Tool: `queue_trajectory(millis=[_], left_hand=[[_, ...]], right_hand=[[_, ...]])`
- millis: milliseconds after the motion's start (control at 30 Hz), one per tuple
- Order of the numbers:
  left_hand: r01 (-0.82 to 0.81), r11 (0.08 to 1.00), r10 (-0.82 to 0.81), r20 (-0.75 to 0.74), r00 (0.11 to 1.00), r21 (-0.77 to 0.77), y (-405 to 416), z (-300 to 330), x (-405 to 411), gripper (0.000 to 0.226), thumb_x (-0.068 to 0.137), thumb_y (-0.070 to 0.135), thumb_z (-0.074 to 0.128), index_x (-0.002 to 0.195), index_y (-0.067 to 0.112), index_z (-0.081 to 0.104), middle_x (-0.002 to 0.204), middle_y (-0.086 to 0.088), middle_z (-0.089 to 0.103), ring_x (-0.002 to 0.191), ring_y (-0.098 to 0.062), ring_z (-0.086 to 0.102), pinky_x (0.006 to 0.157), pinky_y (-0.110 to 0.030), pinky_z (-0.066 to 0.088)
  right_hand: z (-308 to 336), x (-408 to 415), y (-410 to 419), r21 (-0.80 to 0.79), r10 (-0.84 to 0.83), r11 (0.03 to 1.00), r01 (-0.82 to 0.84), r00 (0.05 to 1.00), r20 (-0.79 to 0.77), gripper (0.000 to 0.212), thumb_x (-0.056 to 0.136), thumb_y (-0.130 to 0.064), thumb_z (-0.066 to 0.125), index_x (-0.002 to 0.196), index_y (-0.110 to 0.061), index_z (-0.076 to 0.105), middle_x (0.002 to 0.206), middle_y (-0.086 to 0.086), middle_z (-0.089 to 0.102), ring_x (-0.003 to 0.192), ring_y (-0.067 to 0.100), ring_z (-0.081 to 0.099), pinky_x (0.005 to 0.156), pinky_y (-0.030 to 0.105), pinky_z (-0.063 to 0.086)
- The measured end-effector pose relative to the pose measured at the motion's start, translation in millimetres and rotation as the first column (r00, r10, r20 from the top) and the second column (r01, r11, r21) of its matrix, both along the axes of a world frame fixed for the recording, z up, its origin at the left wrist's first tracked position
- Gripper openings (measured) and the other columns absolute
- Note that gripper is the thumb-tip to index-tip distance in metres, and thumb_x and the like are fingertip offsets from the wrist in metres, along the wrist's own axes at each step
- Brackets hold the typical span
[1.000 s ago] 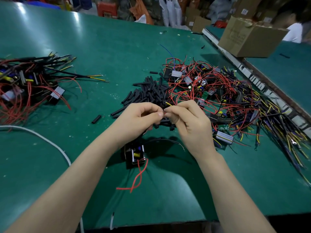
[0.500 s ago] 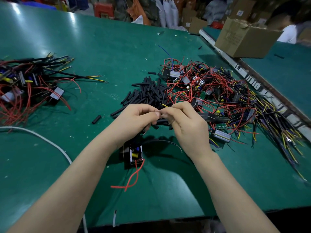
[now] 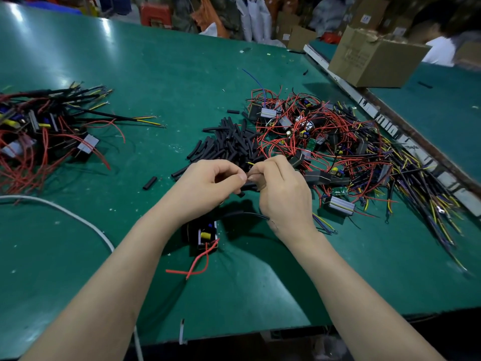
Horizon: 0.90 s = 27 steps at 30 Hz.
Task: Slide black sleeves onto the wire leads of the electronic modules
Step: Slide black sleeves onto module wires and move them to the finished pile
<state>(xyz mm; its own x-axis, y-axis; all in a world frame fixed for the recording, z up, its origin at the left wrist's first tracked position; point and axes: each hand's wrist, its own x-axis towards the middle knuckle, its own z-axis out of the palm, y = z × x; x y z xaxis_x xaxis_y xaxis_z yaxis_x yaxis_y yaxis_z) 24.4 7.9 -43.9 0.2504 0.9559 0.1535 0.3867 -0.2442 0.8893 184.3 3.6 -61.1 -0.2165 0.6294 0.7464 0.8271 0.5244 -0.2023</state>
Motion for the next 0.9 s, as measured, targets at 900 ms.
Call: queue_trajectory(millis=[900], left_hand=[[-0.043,0.986,0.062,-0.115,0.991,0.159,-2.7,-0.4,-1.4,0.01,0.089,0.022,0.062,0.081,0.026,0.066,0.064,0.01,0.061,0.058,0.0,0.047,0.057,-0.012,0.037]], right_hand=[[3.2,17.4,4.2,-0.206,0.215,0.951,-0.231,0.972,-0.099,0.015,0.089,-0.017,0.065,0.098,-0.007,0.071,0.091,0.007,0.059,0.078,0.023,0.058,0.058,0.043,0.05]])
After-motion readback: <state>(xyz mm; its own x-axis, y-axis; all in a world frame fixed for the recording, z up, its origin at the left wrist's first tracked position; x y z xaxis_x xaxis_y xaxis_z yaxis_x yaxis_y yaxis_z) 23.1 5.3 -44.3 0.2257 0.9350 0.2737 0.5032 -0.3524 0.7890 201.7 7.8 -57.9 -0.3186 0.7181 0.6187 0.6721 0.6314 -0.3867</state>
